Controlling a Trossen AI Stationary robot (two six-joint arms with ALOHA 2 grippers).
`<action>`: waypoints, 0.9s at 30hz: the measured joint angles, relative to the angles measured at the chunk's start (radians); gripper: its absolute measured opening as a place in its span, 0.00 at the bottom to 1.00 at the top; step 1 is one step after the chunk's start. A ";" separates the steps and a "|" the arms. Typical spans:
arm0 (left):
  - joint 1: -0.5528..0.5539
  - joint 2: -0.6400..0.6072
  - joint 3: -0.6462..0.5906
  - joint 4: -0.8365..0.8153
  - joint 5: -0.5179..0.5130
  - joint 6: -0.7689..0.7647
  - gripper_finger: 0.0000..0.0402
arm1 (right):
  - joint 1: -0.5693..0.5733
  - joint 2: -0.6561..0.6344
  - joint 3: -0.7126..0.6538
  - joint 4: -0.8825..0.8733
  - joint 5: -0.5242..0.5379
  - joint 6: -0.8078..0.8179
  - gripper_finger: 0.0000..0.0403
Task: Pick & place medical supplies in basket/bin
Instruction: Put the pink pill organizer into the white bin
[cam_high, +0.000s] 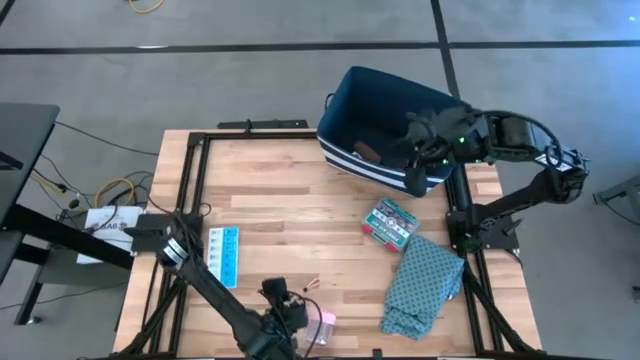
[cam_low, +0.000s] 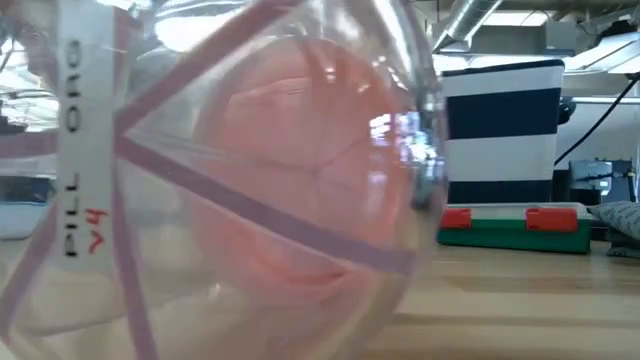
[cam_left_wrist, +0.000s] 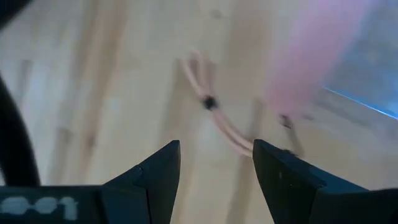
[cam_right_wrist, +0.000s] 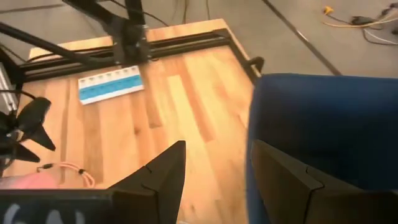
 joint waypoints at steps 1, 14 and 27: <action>-0.006 0.012 0.000 0.017 0.022 0.010 0.48 | 0.019 0.003 0.000 0.000 0.009 0.008 0.43; -0.062 0.042 0.000 0.060 0.055 0.071 0.48 | 0.117 0.051 -0.001 0.013 0.047 0.012 0.43; -0.031 0.095 0.000 0.086 0.011 0.151 0.48 | 0.114 0.053 -0.001 0.010 0.047 0.003 0.43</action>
